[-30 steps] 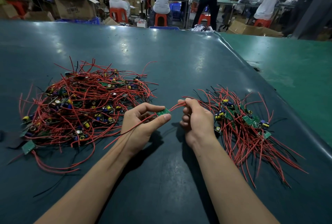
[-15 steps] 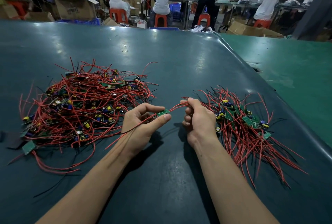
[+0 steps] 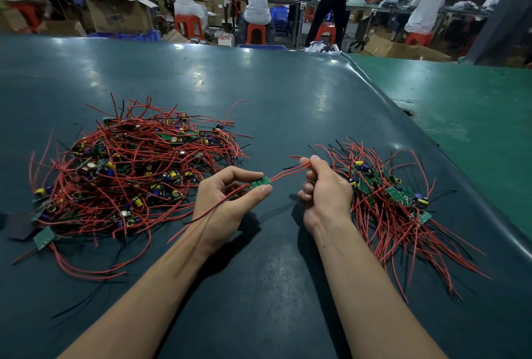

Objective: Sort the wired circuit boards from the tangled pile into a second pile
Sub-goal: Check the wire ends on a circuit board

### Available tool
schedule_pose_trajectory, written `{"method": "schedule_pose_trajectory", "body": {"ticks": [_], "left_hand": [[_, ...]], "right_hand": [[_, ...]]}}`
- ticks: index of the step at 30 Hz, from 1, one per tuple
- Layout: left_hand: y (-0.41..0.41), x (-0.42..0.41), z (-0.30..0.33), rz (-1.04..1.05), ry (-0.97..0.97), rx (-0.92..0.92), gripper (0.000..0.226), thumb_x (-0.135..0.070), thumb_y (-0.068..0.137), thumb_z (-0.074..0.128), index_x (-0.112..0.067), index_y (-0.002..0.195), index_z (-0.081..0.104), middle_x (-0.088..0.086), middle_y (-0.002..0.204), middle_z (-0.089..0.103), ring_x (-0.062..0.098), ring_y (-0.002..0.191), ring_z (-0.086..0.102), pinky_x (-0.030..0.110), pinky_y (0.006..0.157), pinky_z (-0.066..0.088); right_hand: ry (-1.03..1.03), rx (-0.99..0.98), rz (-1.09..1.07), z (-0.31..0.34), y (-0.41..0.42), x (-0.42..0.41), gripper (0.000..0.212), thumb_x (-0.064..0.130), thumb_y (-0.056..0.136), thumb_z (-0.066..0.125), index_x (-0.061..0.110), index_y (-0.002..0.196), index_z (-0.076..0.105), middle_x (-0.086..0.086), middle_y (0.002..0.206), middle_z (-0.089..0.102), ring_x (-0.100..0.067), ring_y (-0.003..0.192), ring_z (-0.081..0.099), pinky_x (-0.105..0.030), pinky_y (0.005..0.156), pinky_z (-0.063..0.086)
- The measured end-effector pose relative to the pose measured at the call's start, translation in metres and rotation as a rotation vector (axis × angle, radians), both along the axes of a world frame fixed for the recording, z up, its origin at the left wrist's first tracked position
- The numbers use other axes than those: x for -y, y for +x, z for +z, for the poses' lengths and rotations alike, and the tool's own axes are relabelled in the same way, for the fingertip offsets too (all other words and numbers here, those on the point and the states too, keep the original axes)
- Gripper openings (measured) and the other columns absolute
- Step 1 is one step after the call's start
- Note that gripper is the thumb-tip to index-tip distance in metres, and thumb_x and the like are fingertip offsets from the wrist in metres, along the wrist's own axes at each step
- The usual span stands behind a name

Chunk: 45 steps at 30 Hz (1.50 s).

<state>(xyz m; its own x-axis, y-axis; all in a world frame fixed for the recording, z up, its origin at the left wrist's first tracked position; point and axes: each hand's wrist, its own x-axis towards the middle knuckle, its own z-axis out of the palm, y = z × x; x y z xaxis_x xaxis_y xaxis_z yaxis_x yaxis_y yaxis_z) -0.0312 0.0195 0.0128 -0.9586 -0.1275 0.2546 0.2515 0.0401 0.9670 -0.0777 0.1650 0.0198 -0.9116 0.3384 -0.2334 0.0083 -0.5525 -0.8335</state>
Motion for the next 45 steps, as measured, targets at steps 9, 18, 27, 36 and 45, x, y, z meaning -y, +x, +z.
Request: {"method": "schedule_pose_trajectory", "body": {"ticks": [9,18,27,36,45], "left_hand": [[-0.001,0.001,0.0,0.034,0.045,-0.029,0.014,-0.007,0.075,0.081,-0.007,0.086,0.072,-0.009,0.065,0.067,0.004,0.06,0.054,0.011,0.059,0.042],[-0.002,0.003,-0.002,0.049,0.043,-0.02,0.014,-0.012,0.077,0.081,-0.008,0.087,0.071,-0.008,0.059,0.057,0.006,0.055,0.045,0.014,0.055,0.038],[-0.006,0.001,-0.007,0.047,0.011,-0.001,0.014,-0.017,0.081,0.078,-0.008,0.088,0.069,-0.016,0.058,0.061,-0.003,0.054,0.052,0.009,0.057,0.04],[-0.003,0.0,-0.001,0.011,0.009,0.023,0.03,-0.037,0.072,0.075,-0.012,0.087,0.068,0.014,0.083,0.07,0.01,0.061,0.051,0.027,0.062,0.043],[-0.005,0.001,-0.004,0.078,-0.016,-0.037,0.019,-0.028,0.081,0.073,-0.01,0.085,0.068,0.001,0.072,0.07,0.002,0.056,0.054,0.015,0.057,0.042]], "right_hand": [[-0.047,0.011,-0.073,0.0,-0.004,-0.005,0.03,0.017,0.097,0.055,0.011,0.071,0.069,0.008,0.052,0.044,-0.006,0.035,0.029,-0.014,0.036,0.021],[-0.043,0.041,-0.092,-0.001,-0.003,-0.004,0.029,0.016,0.095,0.053,0.012,0.069,0.066,0.009,0.048,0.045,-0.006,0.035,0.029,-0.014,0.037,0.022],[-0.032,0.056,-0.041,0.0,-0.001,-0.003,0.028,0.019,0.096,0.051,0.01,0.074,0.066,0.006,0.053,0.041,-0.007,0.038,0.027,-0.016,0.037,0.021],[-0.067,0.066,-0.009,0.006,0.003,-0.002,0.028,0.018,0.096,0.05,0.01,0.074,0.064,0.004,0.056,0.04,-0.008,0.039,0.026,-0.015,0.039,0.019],[-0.09,0.059,0.014,0.009,0.006,-0.001,0.028,0.018,0.095,0.051,0.011,0.071,0.064,0.006,0.053,0.041,-0.008,0.038,0.026,-0.015,0.038,0.02]]}}
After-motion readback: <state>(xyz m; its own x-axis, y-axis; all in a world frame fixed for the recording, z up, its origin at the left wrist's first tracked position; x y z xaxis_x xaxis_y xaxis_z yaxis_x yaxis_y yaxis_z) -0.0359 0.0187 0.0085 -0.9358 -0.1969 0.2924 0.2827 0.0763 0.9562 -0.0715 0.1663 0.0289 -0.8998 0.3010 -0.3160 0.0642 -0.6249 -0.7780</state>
